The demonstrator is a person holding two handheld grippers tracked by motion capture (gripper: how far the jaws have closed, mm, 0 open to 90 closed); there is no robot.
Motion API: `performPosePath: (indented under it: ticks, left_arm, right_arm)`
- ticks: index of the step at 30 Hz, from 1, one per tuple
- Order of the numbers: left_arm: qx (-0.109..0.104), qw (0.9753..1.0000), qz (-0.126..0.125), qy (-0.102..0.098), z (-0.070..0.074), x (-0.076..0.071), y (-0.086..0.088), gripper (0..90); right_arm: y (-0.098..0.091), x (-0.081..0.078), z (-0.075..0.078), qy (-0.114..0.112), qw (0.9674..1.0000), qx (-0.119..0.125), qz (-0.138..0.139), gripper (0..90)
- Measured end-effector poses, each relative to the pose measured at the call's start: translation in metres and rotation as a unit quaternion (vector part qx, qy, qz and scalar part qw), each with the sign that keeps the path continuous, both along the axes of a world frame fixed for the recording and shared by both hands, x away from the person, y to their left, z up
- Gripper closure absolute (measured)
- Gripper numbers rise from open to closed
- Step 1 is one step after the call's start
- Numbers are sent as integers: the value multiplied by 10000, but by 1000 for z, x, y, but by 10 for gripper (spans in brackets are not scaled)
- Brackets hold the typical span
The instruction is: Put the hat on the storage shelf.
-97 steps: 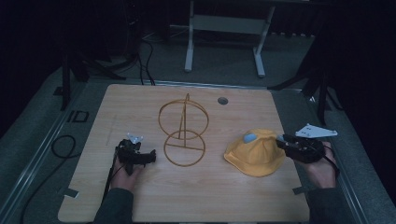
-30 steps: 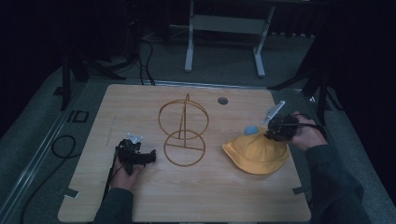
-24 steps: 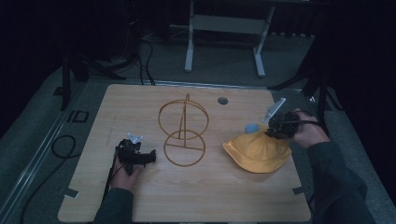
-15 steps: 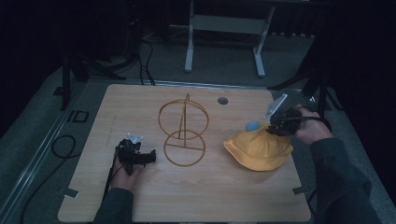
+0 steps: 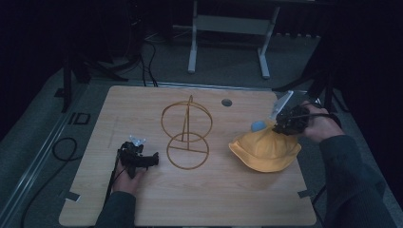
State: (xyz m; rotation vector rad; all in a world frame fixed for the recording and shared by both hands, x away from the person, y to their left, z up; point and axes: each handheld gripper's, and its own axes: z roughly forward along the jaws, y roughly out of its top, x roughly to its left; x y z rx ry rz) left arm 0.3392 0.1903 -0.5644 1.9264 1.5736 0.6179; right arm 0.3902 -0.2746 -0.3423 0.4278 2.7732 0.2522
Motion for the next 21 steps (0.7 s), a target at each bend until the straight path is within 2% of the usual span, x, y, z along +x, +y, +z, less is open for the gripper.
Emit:
performPosePath:
  ticks: [9, 17, 21]
  left_arm:
    - [-1, 10000, 1, 1, 0, 0, 0, 4]
    - [0, 10000, 3, -3, 0, 0, 0, 4]
    - [-1, 10000, 4, -1, 0, 0, 0, 4]
  right_arm:
    - [1, -2, 19, -45, 9999, 115, 77, 854]
    - [3, -2, 30, -75, 9998, 138, 146, 854]
    - [4, -2, 35, -44, 9995, 259, 195, 854]
